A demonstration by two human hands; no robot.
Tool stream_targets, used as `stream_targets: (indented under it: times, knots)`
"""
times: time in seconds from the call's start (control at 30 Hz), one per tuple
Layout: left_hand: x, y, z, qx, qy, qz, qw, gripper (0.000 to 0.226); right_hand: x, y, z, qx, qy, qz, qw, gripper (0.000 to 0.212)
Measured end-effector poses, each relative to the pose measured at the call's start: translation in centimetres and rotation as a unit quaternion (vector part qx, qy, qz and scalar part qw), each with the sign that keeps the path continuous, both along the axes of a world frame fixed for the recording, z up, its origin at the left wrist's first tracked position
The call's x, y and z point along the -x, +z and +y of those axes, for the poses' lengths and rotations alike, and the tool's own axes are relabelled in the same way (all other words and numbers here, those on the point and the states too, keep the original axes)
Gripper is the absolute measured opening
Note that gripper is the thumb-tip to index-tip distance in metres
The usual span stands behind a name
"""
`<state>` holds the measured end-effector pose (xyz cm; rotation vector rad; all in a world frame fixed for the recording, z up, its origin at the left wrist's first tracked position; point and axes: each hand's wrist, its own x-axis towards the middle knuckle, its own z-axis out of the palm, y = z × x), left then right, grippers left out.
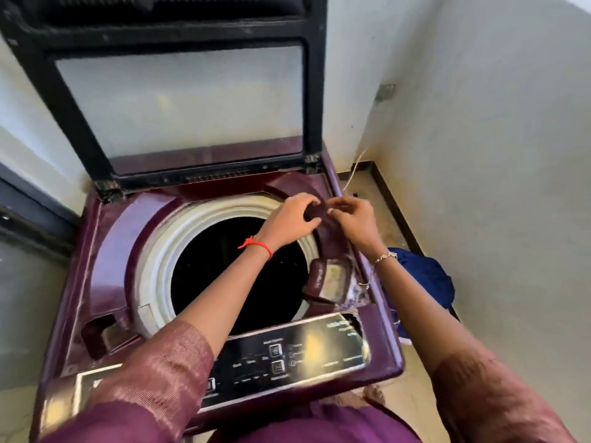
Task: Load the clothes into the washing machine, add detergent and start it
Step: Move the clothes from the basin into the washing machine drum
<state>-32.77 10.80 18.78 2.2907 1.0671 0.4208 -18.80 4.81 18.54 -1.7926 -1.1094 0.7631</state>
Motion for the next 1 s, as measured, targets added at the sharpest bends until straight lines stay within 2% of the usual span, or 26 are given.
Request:
stream_targets:
  times: [0.13, 0.27, 0.5, 0.67, 0.73, 0.83, 1.0]
  knots:
    - [-7.5, 1.2, -2.2, -0.016, -0.025, -0.031, 0.999, 0.035, -6.9, 0.3, -3.1, -0.037, -0.061, 0.047, 0.996, 0.017]
    - [-16.0, 0.9, -4.5, 0.009, -0.051, -0.007, 0.999, 0.043, -14.9, -1.5, -6.7, 0.006, -0.054, 0.013, 0.998, 0.020]
    - [-27.4, -2.3, -8.4, 0.129, -0.082, 0.110, 0.982, 0.062, -28.3, -6.8, -12.6, 0.131, -0.033, -0.019, 0.991, 0.022]
    - [-31.7, -7.9, -8.9, 0.138, -0.086, 0.196, 0.967, 0.077, -34.0, -11.0, -15.0, 0.188, -0.030, -0.033, 0.981, 0.022]
    - [-32.8, -10.3, -8.8, 0.139, -0.092, 0.248, 0.954, 0.087, -35.4, -13.1, -15.6, 0.223, -0.010, -0.052, 0.973, 0.032]
    - [-34.5, -14.7, -8.3, 0.142, -0.117, 0.316, 0.931, 0.102, -37.0, -17.1, -15.9, 0.293, 0.044, -0.075, 0.952, 0.057]
    - [-36.6, -24.0, -7.3, 0.113, -0.188, 0.402, 0.889, 0.116, -38.6, -25.5, -16.0, 0.399, 0.154, -0.208, 0.880, 0.088]
